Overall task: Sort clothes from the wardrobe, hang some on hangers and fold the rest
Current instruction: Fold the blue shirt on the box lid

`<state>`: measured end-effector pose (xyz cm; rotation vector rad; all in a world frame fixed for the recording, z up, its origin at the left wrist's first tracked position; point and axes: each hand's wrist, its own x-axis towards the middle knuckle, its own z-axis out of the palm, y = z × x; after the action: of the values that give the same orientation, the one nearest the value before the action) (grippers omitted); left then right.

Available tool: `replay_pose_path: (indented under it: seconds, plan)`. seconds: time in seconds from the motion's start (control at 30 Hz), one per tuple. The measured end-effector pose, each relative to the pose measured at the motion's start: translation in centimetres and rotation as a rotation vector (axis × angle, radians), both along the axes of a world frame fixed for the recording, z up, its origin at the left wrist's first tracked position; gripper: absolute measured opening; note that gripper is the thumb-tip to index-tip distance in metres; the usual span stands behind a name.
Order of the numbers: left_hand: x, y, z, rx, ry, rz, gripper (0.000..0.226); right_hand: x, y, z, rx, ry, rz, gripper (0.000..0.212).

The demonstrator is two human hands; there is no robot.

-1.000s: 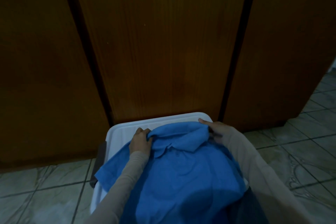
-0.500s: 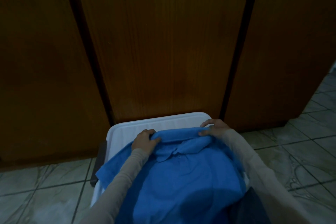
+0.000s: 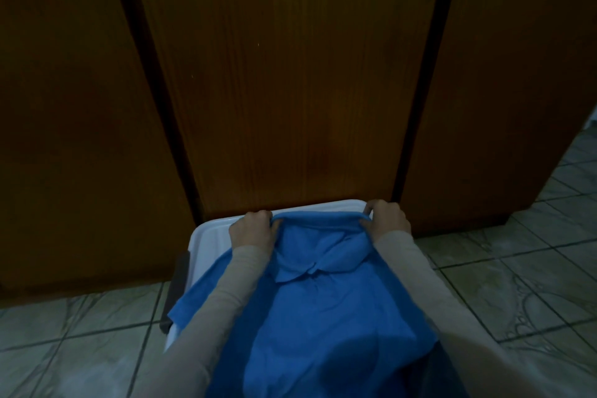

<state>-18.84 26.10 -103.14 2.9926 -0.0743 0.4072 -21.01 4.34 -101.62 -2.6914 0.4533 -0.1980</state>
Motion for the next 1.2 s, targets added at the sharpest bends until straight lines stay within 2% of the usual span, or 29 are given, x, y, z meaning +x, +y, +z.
replay_pose_path:
  seconds: [0.2, 0.27, 0.33, 0.37, 0.43, 0.53, 0.6, 0.63, 0.67, 0.73, 0.8, 0.87, 0.97, 1.07, 1.2]
  plan:
    - [1.7, 1.8, 0.6, 0.183, 0.115, -0.062, 0.02, 0.6, -0.1, 0.0, -0.018, -0.024, -0.006, 0.011]
    - [1.7, 1.7, 0.6, 0.173, 0.18, -0.02, 0.021, 0.6, -0.1, -0.6, -0.006, -0.004, -0.028, 0.014]
    - [1.6, 1.7, 0.0, 0.067, 0.241, 0.049, 0.023, 0.6, 0.0, -1.3, 0.041, 0.074, -0.081, 0.022]
    - [1.4, 1.7, -0.3, -0.039, 0.279, 0.094, 0.024, 0.7, -0.1, -1.7, 0.11, 0.117, -0.105, 0.028]
    - [1.2, 1.5, -0.8, -0.37, 0.362, 0.177, 0.023, 0.8, 0.0, -2.3, 0.328, 0.157, -0.134, 0.031]
    - [1.6, 0.9, -1.1, -1.042, 0.477, 0.289, 0.011, 0.9, 0.2, -1.5, 0.82, 0.117, -0.194, 0.033]
    - [1.8, 0.5, -1.0, -1.376, 0.549, 0.316, 0.011, 1.1, 0.2, -0.8, 1.115, 0.043, -0.217, 0.044]
    - [2.0, 0.3, -1.4, -1.455, 0.531, 0.308, 0.017, 1.2, 0.3, -0.6, 1.125, 0.027, -0.201, 0.048]
    - [2.2, 0.2, -1.9, -1.474, 0.489, 0.292, 0.027, 1.3, 0.6, -0.7, 1.001, 0.036, -0.17, 0.05]
    - [1.5, 0.0, -3.0, -1.371, 0.382, 0.247, 0.039, 1.2, 1.1, -1.6, 0.739, 0.045, -0.08, 0.047]
    - [0.3, -0.4, -4.2, -1.19, 0.319, 0.122, 0.036, 0.8, 1.7, -3.0, 0.562, 0.028, 0.051, 0.041]
    - [-0.6, -0.9, -5.5, -0.931, 0.309, -0.06, 0.039, 0.5, 2.5, -4.5, 0.338, 0.039, 0.19, 0.045]
    - [-0.9, -1.2, -7.2, -0.471, 0.348, -0.221, 0.053, 0.6, 3.2, -6.4, -0.048, 0.204, 0.337, 0.055]
    - [-0.9, -1.3, -8.4, -0.161, 0.399, -0.201, 0.06, 0.9, 3.7, -7.7, -0.187, 0.398, 0.363, 0.063]
    - [-0.5, -1.2, -9.6, -0.011, 0.385, -0.176, 0.061, 1.5, 3.7, -8.7, -0.26, 0.429, 0.36, 0.069]
